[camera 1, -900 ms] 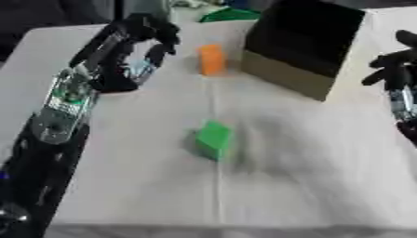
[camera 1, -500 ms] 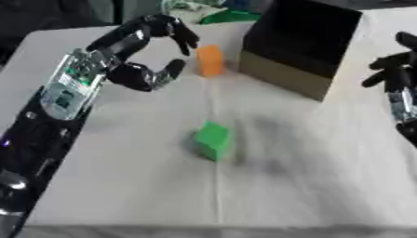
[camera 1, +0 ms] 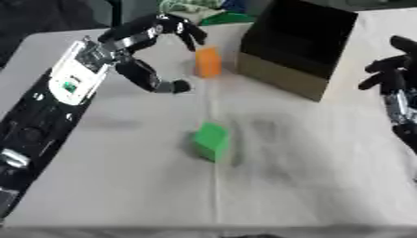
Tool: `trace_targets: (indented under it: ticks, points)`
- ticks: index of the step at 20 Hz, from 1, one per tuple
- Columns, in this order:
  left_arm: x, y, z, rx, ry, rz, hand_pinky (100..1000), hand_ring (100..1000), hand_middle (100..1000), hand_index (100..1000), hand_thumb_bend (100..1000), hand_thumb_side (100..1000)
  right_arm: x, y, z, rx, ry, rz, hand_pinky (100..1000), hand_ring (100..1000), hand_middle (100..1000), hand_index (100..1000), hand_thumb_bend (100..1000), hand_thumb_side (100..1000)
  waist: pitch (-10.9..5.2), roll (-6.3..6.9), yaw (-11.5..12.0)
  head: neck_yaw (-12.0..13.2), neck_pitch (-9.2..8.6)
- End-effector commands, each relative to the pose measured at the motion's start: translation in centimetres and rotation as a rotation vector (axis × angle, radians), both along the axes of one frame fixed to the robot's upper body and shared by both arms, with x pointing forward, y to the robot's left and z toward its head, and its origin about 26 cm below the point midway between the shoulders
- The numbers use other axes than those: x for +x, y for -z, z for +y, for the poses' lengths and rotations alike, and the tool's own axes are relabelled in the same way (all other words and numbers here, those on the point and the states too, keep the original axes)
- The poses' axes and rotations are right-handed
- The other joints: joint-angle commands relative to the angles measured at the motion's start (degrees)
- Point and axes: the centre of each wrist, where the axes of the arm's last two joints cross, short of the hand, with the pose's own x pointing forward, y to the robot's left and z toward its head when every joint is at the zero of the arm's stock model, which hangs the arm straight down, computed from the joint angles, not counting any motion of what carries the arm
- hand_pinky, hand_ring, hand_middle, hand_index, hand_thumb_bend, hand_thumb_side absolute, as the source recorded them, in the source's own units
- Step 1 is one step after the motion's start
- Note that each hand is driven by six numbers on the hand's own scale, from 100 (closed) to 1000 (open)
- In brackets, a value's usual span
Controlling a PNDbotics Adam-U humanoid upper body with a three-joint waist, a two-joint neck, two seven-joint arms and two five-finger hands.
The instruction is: Pick up objects on the table and place them in the box.
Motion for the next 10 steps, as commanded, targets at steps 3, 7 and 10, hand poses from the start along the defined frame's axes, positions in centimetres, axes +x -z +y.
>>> trace_targets:
  ticks: [3,7,10]
  points:
    - [0.1,-1.8,-1.1,0.488,0.321,-0.175,777,696,736,903,581,274,-0.1,-0.4,-0.3,-0.027,0.000,-0.015,905,545,602,918,100,514,-1.10,0.02,-0.1,-0.3,0.30]
    - [0.2,-1.3,-2.8,0.596,0.341,-0.180,783,708,744,910,625,309,-0.1,-0.3,-0.3,-0.029,-0.001,-0.013,905,544,602,918,100,514,-1.13,0.12,-0.2,-0.4,0.30]
    - [0.1,-0.8,-3.7,0.645,0.356,-0.183,785,711,745,909,640,321,-0.1,-0.3,-0.3,-0.031,-0.001,-0.012,905,544,602,918,100,514,-1.14,0.14,-0.2,-0.5,0.30]
